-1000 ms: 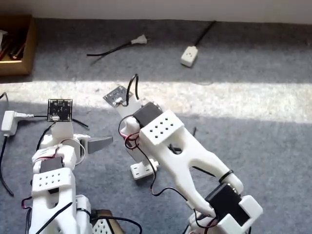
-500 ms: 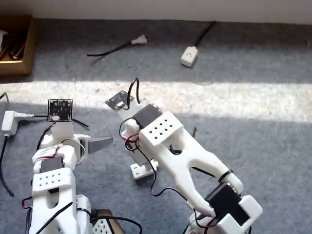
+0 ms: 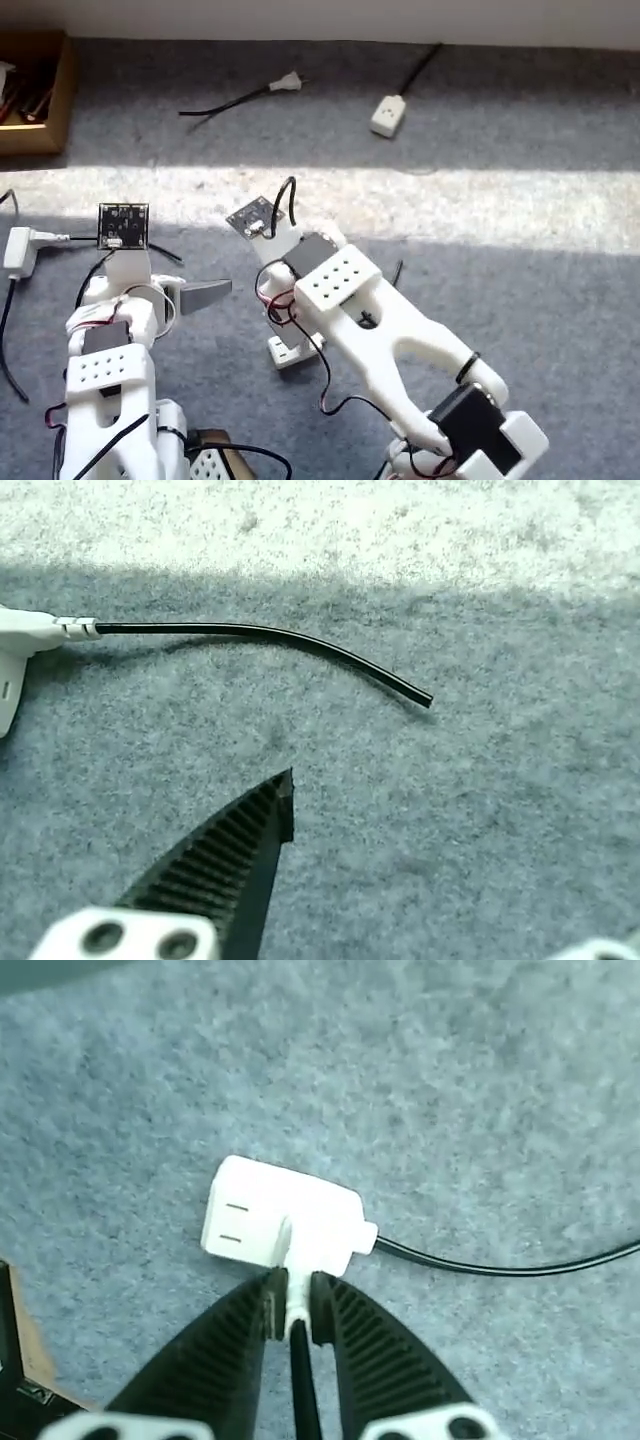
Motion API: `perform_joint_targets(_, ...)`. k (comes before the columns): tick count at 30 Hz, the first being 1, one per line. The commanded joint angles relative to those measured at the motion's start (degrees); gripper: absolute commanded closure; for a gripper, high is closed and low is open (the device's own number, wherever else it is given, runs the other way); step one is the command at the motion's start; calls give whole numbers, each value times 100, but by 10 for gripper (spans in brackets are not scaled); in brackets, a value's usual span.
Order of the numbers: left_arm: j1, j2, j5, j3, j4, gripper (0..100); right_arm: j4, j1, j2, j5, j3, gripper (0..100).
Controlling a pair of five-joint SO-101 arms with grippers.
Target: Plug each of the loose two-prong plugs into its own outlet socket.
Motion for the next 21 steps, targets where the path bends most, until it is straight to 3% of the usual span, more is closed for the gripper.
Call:
perform_joint_targets(1, -22, -48, 18, -31, -97, 459, -418, 110, 57, -26, 374, 991)
perform_joint_targets(8, -13, -48, 18, -31, -97, 459, -1086, 699, 66, 185, 1147, 991)
perform_joint_targets(12, 224, -48, -9, -48, -88, 458, -971, 708, 40, 237, 1305, 967)
perform_joint_targets(21, 251, -48, 0, -84, -105, 458, 22, 699, -22, 536, 242, 629)
